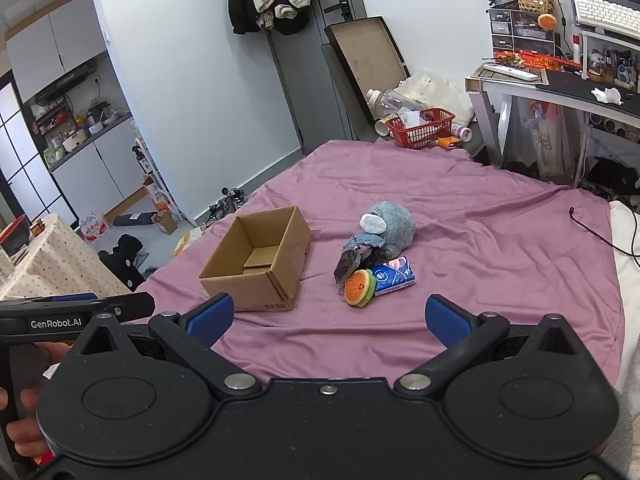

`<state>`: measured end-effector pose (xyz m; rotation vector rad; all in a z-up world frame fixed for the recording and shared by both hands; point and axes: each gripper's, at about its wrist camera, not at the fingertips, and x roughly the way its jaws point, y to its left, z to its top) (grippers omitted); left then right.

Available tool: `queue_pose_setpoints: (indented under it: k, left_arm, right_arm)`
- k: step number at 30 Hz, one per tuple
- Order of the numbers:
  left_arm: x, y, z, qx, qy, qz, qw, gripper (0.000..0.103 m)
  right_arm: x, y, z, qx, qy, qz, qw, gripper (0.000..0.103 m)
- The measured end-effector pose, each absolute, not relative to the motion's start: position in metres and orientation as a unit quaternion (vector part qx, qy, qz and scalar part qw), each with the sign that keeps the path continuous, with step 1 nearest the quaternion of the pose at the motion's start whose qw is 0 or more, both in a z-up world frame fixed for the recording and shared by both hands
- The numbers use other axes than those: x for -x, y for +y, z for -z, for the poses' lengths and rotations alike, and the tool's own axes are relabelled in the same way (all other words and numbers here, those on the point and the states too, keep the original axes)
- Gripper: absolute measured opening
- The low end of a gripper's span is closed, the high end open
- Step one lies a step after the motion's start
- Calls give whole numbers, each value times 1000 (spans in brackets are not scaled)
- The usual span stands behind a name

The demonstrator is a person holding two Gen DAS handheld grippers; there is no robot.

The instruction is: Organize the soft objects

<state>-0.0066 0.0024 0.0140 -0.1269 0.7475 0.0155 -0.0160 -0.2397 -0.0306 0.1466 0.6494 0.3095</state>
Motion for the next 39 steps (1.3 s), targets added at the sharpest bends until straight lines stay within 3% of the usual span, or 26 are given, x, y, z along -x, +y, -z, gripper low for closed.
queue_pose_setpoints:
  k: [39]
  left_arm:
    - [9, 1, -18, 56, 356, -2, 933, 102]
  right_arm:
    - [17, -237, 28, -46, 317, -138, 937, 103]
